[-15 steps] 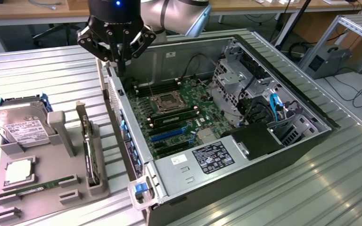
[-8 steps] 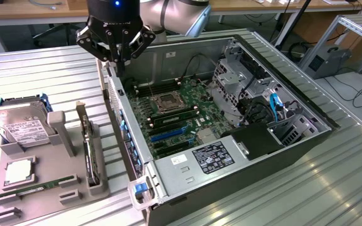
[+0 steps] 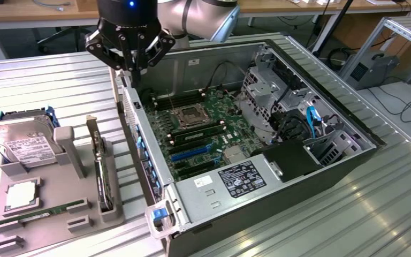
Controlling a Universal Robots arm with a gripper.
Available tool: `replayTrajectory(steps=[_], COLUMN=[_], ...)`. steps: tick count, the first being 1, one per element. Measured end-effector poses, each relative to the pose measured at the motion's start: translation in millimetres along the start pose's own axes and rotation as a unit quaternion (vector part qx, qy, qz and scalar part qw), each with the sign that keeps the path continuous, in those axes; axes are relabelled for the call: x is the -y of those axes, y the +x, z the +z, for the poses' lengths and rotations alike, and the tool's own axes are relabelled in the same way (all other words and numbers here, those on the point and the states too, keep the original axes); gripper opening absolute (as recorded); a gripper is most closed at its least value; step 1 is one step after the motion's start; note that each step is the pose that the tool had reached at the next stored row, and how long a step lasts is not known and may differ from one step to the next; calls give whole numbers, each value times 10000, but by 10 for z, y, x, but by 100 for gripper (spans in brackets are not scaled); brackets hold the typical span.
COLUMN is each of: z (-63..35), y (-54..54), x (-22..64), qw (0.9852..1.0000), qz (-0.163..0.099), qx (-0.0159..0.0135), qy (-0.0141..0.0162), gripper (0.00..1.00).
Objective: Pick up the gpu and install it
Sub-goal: 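Reach for the gpu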
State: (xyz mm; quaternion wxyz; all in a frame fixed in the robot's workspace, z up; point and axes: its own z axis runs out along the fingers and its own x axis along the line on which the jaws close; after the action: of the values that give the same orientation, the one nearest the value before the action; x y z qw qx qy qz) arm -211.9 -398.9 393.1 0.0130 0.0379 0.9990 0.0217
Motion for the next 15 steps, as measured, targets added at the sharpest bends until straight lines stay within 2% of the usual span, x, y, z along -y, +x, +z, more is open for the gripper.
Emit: replayTrajectory(steps=[15], z=[1], y=[33], x=[3], qw=[10000], qz=[0], qx=[0], qy=[0], gripper=[11])
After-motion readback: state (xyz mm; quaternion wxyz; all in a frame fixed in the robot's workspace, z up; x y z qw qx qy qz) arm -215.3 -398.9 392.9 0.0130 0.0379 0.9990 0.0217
